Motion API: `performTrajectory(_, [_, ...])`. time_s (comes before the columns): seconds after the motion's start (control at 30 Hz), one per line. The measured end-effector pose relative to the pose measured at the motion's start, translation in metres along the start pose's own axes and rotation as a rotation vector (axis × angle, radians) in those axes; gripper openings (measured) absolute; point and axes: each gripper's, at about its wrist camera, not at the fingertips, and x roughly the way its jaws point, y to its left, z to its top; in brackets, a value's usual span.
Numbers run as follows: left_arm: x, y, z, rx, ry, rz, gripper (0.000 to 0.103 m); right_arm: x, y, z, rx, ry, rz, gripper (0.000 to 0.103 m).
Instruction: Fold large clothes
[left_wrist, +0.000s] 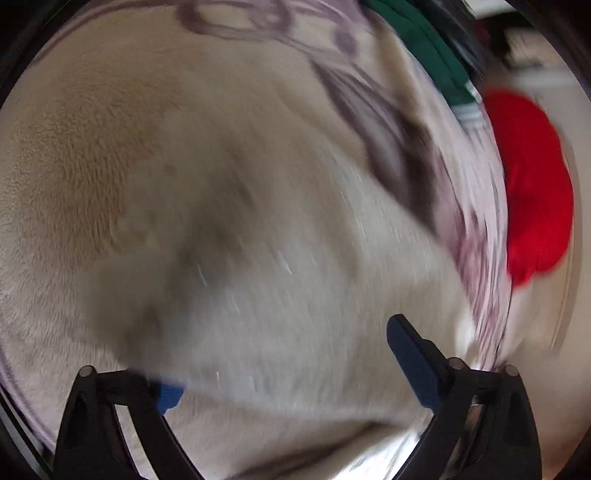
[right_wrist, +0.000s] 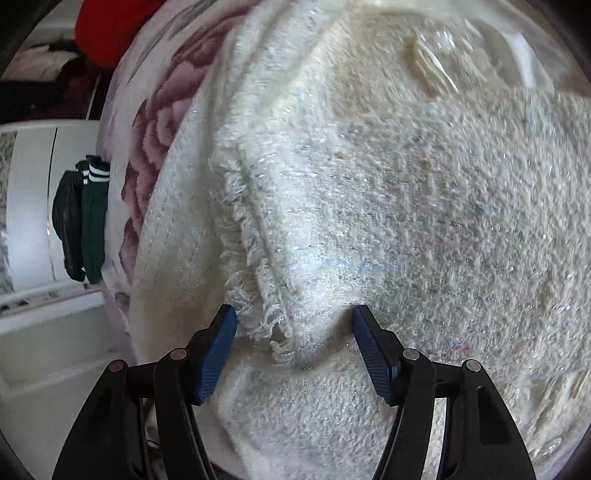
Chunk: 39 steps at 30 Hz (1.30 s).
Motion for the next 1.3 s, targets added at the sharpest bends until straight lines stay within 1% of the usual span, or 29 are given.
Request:
performTrajectory(0.03, [-0.002,-0.001,0.004,-0.042,0.000,-0.016,0.062,-0.004,0.001,-0.003,-0.007,-0.007,-0.005,0.067])
performTrajectory(0.07, [-0.005,-0.005,0.010,-0.051,-0.038,0.013,0.048,-0.011,0.001,-0.007,-0.011,-0.022,-0.013,0.067])
performTrajectory(0.1, [-0.008,-0.009,0.010,-0.041,-0.062,0.029,0.021,-0.019,-0.001,-0.011,-0.013,-0.039,-0.021,0.067])
performTrajectory(0.13, [-0.013,-0.016,0.014,-0.017,-0.090,0.036,0.015,-0.028,-0.003,-0.016,-0.015,-0.056,-0.034,0.067])
performTrajectory(0.17, [-0.021,-0.024,0.019,0.015,-0.130,0.049,0.014,-0.037,-0.006,-0.020,-0.017,-0.074,-0.052,0.067])
performTrajectory(0.23, [-0.033,-0.040,0.027,0.072,-0.192,0.052,0.012,-0.056,-0.011,-0.018,-0.027,-0.102,-0.086,0.067])
performTrajectory(0.27, [-0.043,-0.053,0.033,0.117,-0.227,0.042,0.012,-0.062,-0.010,-0.021,-0.040,-0.121,-0.104,0.067])
performTrajectory(0.33, [-0.056,-0.073,0.040,0.176,-0.273,0.016,0.011,-0.068,-0.008,-0.014,-0.051,-0.157,-0.130,0.067])
performTrajectory(0.37, [-0.063,-0.089,0.043,0.229,-0.300,-0.001,0.011,-0.082,-0.014,-0.001,-0.051,-0.172,-0.125,0.067])
performTrajectory(0.4, [-0.066,-0.098,0.047,0.262,-0.315,-0.005,0.011,-0.088,-0.019,0.005,-0.047,-0.181,-0.109,0.067])
performTrajectory(0.47, [-0.072,-0.116,0.052,0.326,-0.342,-0.014,0.011,-0.071,-0.020,0.013,-0.023,-0.174,-0.091,0.067])
performTrajectory(0.5, [-0.074,-0.128,0.055,0.359,-0.352,-0.014,0.011,-0.055,-0.022,0.018,-0.007,-0.137,-0.082,0.067])
performTrajectory(0.53, [-0.077,-0.136,0.055,0.388,-0.362,-0.014,0.011,-0.036,-0.025,0.022,0.017,-0.078,-0.084,0.067])
performTrajectory(0.57, [-0.082,-0.149,0.051,0.432,-0.374,-0.015,0.011,-0.023,-0.030,0.023,0.043,-0.056,-0.097,0.067])
performTrajectory(0.63, [-0.095,-0.170,0.041,0.512,-0.407,-0.019,0.011,-0.029,-0.030,0.022,0.042,-0.092,-0.075,0.069])
performTrajectory(0.67, [-0.101,-0.177,0.035,0.543,-0.421,-0.022,0.011,-0.037,-0.031,0.021,0.047,-0.106,-0.050,0.069])
performTrajectory(0.7, [-0.108,-0.193,0.024,0.599,-0.448,-0.026,0.011,-0.052,-0.037,0.017,0.068,-0.132,-0.009,0.069])
performTrajectory(0.77, [-0.121,-0.222,-0.005,0.710,-0.493,-0.049,0.011,-0.078,-0.055,0.008,0.108,-0.165,0.022,0.069])
performTrajectory(0.83, [-0.130,-0.247,-0.034,0.803,-0.528,-0.067,0.010,-0.106,-0.081,-0.003,0.162,-0.201,0.046,0.069])
performTrajectory(0.87, [-0.136,-0.264,-0.061,0.880,-0.541,-0.085,0.010,-0.121,-0.098,-0.009,0.188,-0.217,0.049,0.069])
performTrajectory(0.93, [-0.136,-0.285,-0.102,0.978,-0.541,-0.109,0.010,-0.145,-0.127,-0.019,0.228,-0.245,0.050,0.069])
performTrajectory(0.97, [-0.130,-0.298,-0.140,1.061,-0.522,-0.125,0.010,-0.159,-0.147,-0.025,0.253,-0.262,0.044,0.069])
performTrajectory(1.03, [-0.115,-0.312,-0.195,1.170,-0.475,-0.137,0.010,-0.182,-0.182,-0.036,0.301,-0.283,0.035,0.069])
performTrajectory(1.07, [-0.102,-0.316,-0.229,1.230,-0.434,-0.146,0.010,-0.193,-0.199,-0.041,0.328,-0.299,0.034,0.069])
performTrajectory(1.13, [-0.070,-0.317,-0.303,1.343,-0.326,-0.149,0.010,-0.214,-0.235,-0.055,0.392,-0.326,0.024,0.069])
performTrajectory(1.17, [-0.048,-0.316,-0.343,1.408,-0.257,-0.144,0.010,-0.223,-0.254,-0.060,0.420,-0.339,0.026,0.069])
performTrajectory(1.23, [-0.019,-0.310,-0.397,1.496,-0.179,-0.134,0.010,-0.237,-0.286,-0.074,0.473,-0.356,0.016,0.069])
performTrajectory(1.27, [0.004,-0.304,-0.432,1.559,-0.128,-0.117,0.010,-0.244,-0.301,-0.081,0.494,-0.362,0.009,0.069])
performTrajectory(1.3, [0.017,-0.298,-0.453,1.593,-0.099,-0.104,0.010,-0.250,-0.315,-0.089,0.511,-0.368,0.006,0.069])
